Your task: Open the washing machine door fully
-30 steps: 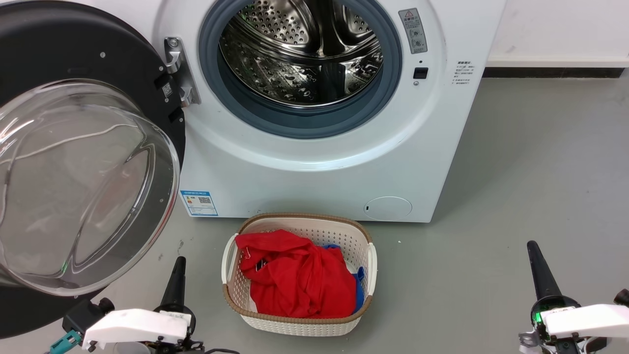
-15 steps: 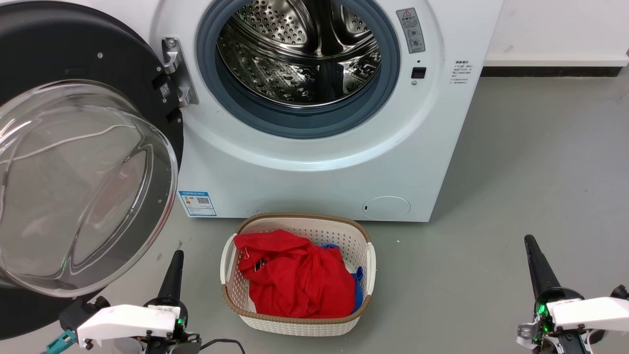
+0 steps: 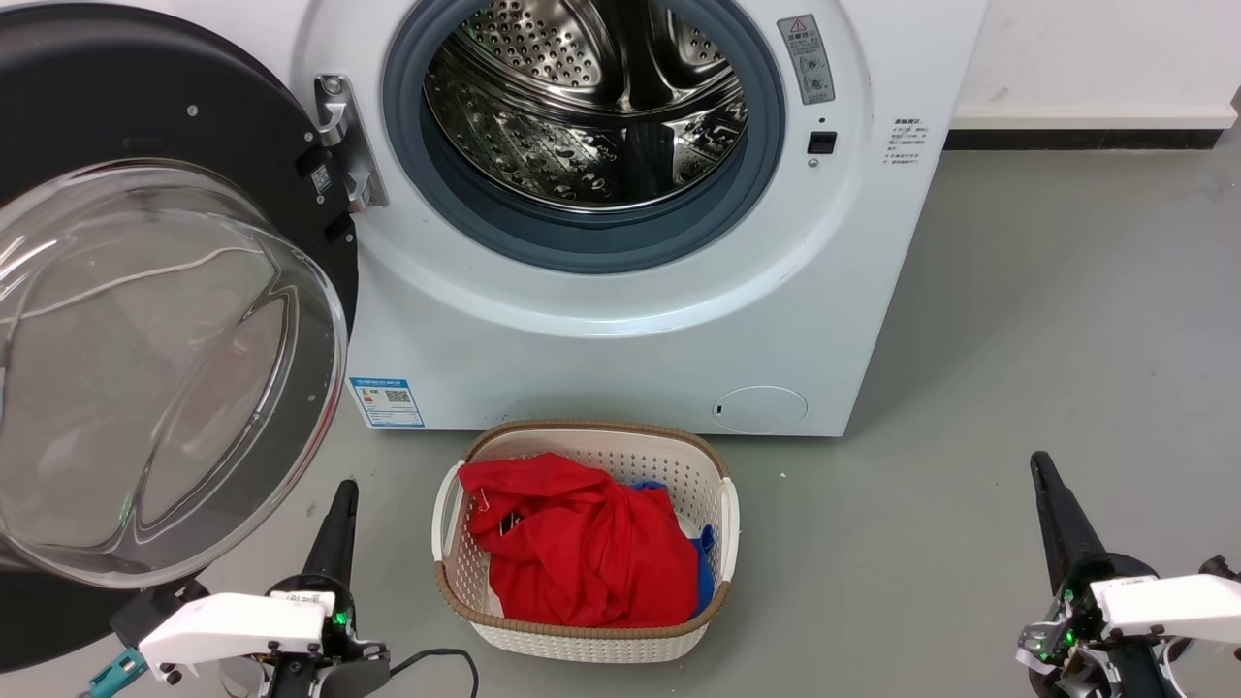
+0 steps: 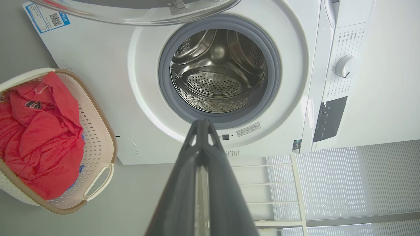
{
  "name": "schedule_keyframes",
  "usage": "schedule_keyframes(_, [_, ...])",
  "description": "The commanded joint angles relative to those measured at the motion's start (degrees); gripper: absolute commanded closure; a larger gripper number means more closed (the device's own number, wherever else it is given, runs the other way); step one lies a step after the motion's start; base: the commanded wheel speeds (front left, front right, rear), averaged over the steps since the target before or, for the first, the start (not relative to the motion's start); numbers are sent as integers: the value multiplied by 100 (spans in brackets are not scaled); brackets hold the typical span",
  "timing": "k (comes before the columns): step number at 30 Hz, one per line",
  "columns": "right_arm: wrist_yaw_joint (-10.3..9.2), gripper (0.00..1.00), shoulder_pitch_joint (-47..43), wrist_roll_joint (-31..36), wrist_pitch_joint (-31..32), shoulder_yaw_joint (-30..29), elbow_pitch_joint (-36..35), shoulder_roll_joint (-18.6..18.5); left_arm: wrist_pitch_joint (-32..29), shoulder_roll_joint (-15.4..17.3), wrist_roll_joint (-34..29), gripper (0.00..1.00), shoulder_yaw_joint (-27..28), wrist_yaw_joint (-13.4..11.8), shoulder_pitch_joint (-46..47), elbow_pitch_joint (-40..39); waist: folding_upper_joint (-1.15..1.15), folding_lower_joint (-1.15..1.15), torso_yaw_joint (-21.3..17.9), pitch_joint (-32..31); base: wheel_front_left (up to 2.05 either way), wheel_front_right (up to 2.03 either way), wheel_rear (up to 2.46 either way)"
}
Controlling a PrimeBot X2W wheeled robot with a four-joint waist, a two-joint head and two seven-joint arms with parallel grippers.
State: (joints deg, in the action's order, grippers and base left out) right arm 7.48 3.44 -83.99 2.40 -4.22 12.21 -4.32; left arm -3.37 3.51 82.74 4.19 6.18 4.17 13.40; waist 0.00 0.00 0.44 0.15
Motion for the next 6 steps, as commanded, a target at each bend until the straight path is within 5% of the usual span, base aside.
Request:
schedule_keyframes(1, [2, 100, 115, -117, 30, -10, 12, -14, -28, 17, 104, 100, 29, 46, 119, 0, 0, 0, -2, 0, 0, 0, 0])
schedule_keyframes(6, [2, 100, 167, -334, 89, -18, 51, -8, -87, 13, 338, 100, 63, 71, 137, 19, 0, 0, -11, 1, 0, 0, 0])
